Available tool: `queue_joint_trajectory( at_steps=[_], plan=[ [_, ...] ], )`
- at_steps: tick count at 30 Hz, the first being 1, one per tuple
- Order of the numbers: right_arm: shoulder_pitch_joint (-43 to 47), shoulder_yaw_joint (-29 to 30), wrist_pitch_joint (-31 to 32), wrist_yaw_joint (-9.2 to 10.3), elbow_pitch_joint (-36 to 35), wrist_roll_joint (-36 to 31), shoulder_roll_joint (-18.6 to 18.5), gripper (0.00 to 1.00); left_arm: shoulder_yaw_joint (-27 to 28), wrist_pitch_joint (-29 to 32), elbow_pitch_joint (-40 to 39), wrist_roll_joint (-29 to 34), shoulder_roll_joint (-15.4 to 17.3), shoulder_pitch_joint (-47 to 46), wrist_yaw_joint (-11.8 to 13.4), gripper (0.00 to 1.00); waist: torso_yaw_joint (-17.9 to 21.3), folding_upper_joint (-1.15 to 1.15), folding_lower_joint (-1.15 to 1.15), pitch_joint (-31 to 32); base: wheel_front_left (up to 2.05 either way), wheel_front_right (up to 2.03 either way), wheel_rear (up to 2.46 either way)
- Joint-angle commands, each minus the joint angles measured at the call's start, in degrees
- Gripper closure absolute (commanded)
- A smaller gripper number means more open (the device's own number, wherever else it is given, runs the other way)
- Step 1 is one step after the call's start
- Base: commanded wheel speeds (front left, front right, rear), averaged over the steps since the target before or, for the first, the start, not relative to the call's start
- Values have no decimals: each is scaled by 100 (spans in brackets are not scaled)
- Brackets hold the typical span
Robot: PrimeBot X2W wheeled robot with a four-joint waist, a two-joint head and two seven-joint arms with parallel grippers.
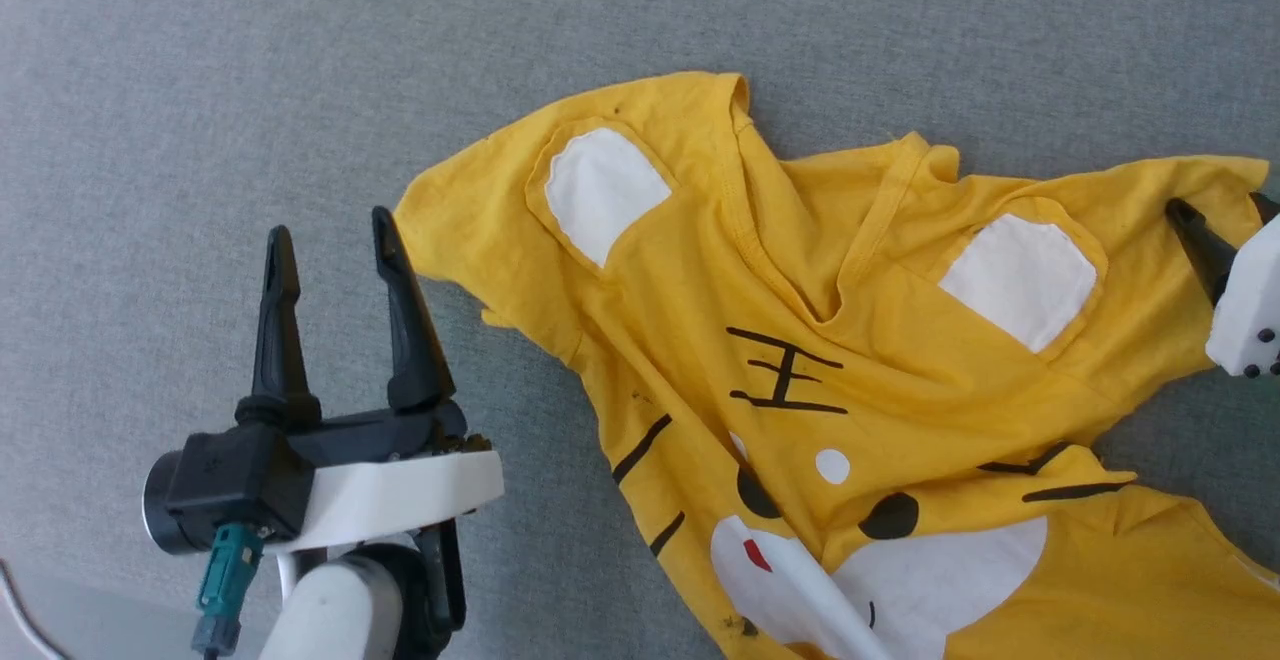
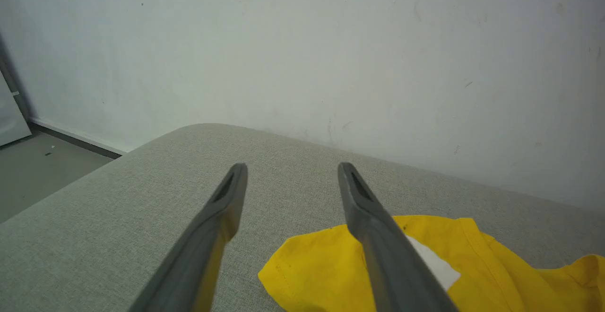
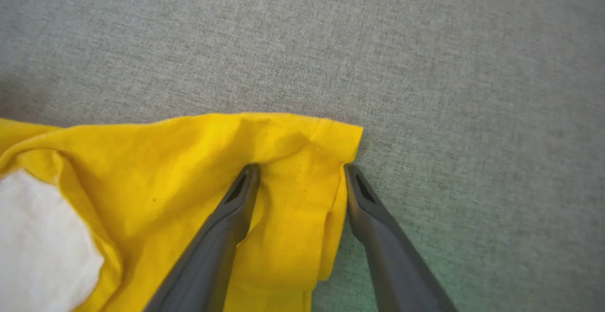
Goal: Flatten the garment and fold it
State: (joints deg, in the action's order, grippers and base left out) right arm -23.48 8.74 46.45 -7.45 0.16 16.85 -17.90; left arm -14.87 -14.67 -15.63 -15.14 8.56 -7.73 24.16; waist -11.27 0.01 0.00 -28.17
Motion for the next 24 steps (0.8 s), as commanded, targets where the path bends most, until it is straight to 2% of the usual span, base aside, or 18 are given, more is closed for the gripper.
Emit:
queue_joint_trajectory(
  at_steps=[1, 2, 10, 14, 24],
  plan=[
    [81, -120, 143, -3, 197, 69, 96, 80, 22, -31, 42, -8, -40, -95, -62, 0, 0, -1, 0, -8, 0, 0, 0],
    [45, -95, 117, -3, 212, 65, 96, 100, 27, -31, 58, -9, -48, -102, -80, 0, 5, -1, 0, -11, 0, 0, 0],
    [-181, 217, -729, -3, 319, 64, 333, 100, 114, -32, 165, 7, -115, -116, -176, 0, 163, -1, 0, 83, 0, 0, 0],
    [-208, 451, -1242, -3, 302, 68, 294, 100, 181, -32, 192, 21, -115, -86, -200, 0, 298, -1, 0, 160, 0, 0, 0],
    [174, 1901, -2084, -3, 34, -396, 29, 100, 262, 218, 329, -53, 48, 88, -218, 0, 504, -1, 0, 261, 0, 0, 0]
  ],
)
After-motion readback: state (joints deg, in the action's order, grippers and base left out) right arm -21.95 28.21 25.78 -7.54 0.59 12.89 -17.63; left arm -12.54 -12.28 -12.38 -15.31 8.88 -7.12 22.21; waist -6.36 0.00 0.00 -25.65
